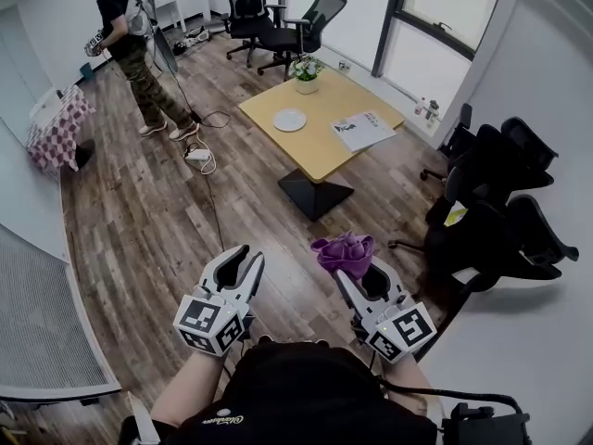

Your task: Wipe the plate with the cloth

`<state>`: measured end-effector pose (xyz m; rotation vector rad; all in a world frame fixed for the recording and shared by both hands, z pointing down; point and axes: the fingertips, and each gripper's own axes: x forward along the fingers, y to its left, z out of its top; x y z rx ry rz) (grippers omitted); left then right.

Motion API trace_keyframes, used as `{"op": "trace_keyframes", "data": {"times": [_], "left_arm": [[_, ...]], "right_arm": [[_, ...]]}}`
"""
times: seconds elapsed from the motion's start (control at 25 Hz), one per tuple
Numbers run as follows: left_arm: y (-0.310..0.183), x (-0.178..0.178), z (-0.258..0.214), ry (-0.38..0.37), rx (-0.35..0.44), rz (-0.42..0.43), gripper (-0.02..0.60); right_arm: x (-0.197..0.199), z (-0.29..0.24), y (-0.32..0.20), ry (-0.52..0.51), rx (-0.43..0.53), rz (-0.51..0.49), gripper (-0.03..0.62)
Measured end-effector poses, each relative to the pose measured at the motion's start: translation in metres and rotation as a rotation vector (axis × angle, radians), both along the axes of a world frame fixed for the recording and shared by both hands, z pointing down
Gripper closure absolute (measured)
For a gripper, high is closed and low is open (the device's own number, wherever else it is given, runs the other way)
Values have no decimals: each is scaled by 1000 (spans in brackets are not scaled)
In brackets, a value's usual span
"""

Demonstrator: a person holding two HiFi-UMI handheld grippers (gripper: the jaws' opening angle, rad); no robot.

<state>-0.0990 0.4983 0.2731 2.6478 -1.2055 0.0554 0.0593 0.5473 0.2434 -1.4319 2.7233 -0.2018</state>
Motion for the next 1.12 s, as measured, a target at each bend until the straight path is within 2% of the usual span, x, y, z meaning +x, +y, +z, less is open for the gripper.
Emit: {"op": "trace_keyframes", "data": {"times": [0.28, 0.56, 0.88, 1.12], "left_arm": [[8, 63, -2, -5, 9, -5, 466], [11, 106, 4, -12, -10, 18, 469], [-6, 116, 12, -10, -26, 12, 480], [-49, 99, 19, 3, -33, -13, 480]], "right_arm": [[58, 8, 15, -13, -5, -19, 441], [101, 20, 21, -34, -32, -5, 439], [106, 31, 2, -38, -60, -31, 439], [94, 37, -42, -25, -75, -46, 439]]}}
